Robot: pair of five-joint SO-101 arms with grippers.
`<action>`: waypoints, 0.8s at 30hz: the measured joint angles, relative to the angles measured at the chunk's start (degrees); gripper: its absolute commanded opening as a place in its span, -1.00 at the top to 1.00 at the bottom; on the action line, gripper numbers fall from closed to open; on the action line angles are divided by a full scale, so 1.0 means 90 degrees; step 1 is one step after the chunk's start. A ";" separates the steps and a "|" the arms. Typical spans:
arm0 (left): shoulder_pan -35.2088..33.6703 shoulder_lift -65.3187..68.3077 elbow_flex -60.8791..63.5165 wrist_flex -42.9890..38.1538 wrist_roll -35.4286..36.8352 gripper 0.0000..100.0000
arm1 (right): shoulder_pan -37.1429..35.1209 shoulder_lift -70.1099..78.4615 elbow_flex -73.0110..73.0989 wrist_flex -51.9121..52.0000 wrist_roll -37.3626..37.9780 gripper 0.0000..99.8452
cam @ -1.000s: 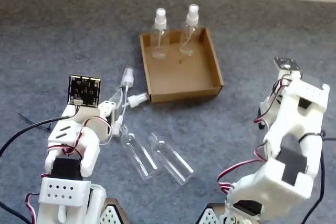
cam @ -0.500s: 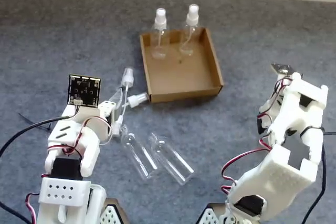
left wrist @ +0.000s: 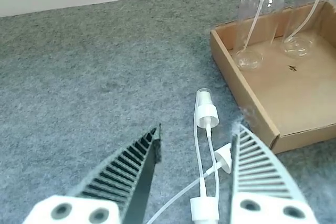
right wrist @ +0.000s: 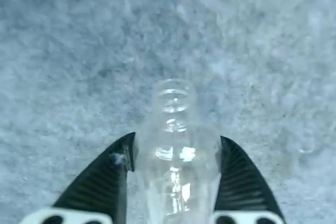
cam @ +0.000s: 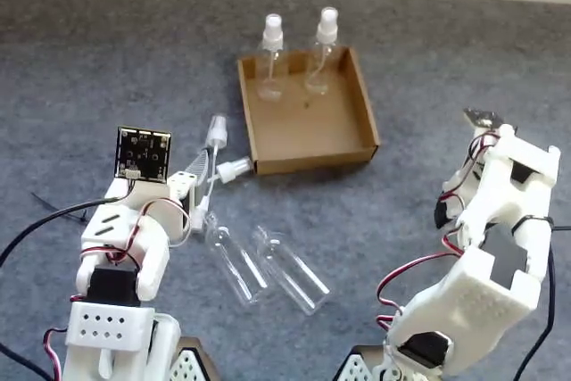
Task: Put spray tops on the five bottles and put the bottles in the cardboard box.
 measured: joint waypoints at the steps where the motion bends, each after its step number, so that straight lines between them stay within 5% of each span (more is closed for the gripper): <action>1: 0.0000 0.0000 0.0000 0.0000 0.0000 0.61 | 0.0000 0.0000 -0.0068 0.0039 0.0000 0.89; 14: -0.0537 0.1475 -0.1114 0.0244 0.0000 0.61 | -0.0557 -0.0459 -0.3907 0.1934 -0.1280 0.90; 24: -0.0547 0.6056 -0.4737 0.2227 -0.0527 0.61 | -0.2120 -0.3604 -0.2315 0.1631 -0.1631 0.90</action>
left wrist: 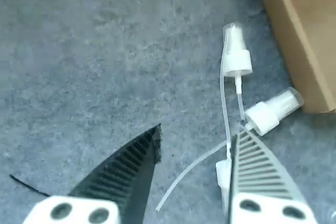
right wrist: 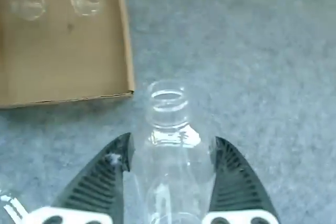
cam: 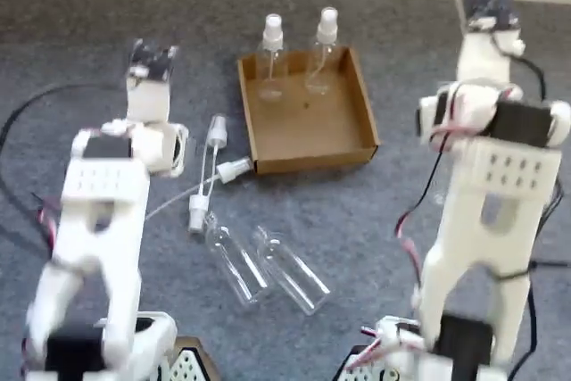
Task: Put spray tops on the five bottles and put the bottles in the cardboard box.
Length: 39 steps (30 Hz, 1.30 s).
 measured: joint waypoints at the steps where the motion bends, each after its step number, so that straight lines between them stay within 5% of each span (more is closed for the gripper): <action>1: 0.0000 0.0430 -0.0400 0.0254 -0.0039 0.61 | -0.0117 -0.0371 0.0479 -0.0274 0.0000 0.90; 9: 0.0000 0.2110 -0.1690 0.1661 -0.0498 0.69 | -0.0791 -0.2901 0.4610 -0.1954 -0.0039 0.90; 25: 0.0322 0.2139 -0.0879 0.1680 -0.0928 0.69 | -0.1563 -0.3145 0.5011 -0.2100 -0.0664 0.90; 39: 0.0772 0.2208 -0.0879 -0.1690 -0.0996 0.69 | -0.1631 -0.3145 0.5011 -0.2100 -0.0752 0.90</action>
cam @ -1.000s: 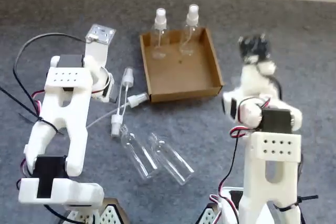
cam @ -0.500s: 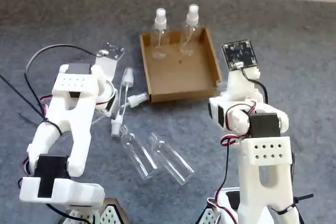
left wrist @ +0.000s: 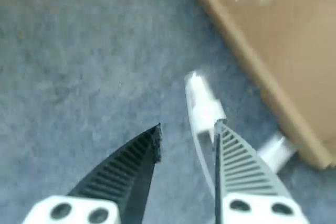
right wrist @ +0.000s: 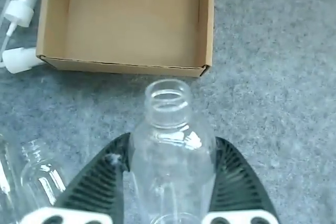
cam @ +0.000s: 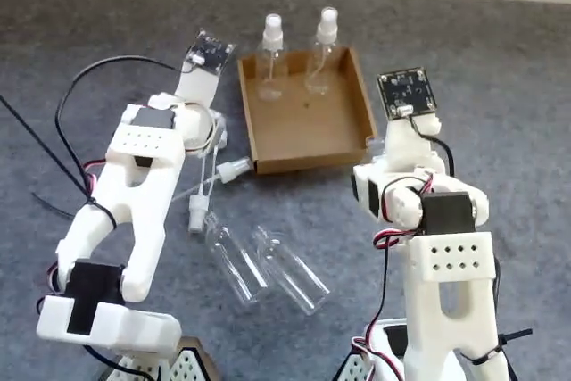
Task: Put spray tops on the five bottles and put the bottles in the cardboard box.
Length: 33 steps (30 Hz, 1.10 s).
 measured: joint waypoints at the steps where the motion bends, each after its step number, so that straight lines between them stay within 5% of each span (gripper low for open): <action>1: 0.0049 0.0000 0.0000 -0.0147 0.0068 0.69 | 0.0000 0.0000 0.0000 0.0000 0.0000 0.90; 10: 0.0254 0.0586 0.0000 -0.1055 0.0186 0.69 | 0.0000 0.0000 0.0000 0.0000 0.0000 0.90; 33: 0.0244 0.3048 -0.1719 -0.1123 0.0195 0.70 | 0.0000 0.0000 0.0000 0.0000 0.0000 0.90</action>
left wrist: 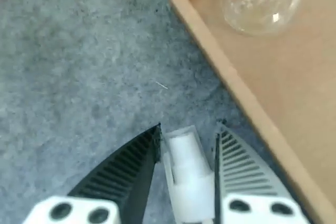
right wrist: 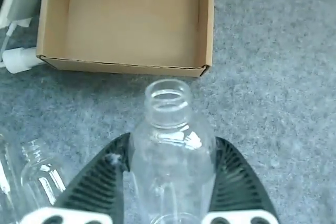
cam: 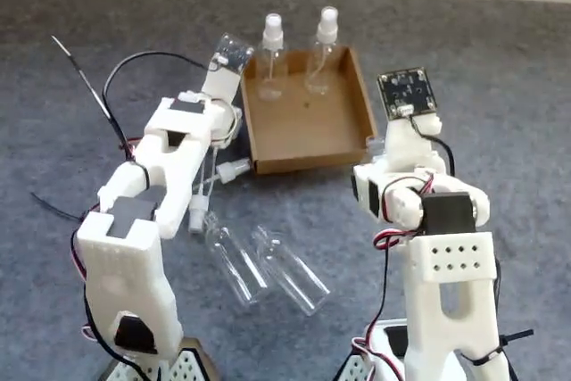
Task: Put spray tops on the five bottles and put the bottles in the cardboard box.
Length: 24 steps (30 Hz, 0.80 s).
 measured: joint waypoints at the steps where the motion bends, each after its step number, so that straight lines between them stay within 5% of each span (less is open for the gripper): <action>1: 0.0000 0.0000 -0.0020 0.0000 0.0000 0.70 | 0.0000 0.0000 0.0000 0.0000 0.0000 0.90; 6: 0.0000 0.0049 -0.0020 0.0000 0.0000 0.87 | 0.0000 0.0000 0.0000 0.0000 0.0000 0.90; 15: -0.0010 0.0068 -0.0059 0.0000 0.0000 0.88 | 0.0000 0.0000 0.0000 0.0000 0.0000 0.90; 24: -0.0567 -0.0801 -0.1621 0.1631 0.0000 0.87 | 0.0000 0.0000 0.0000 0.0000 0.0000 0.90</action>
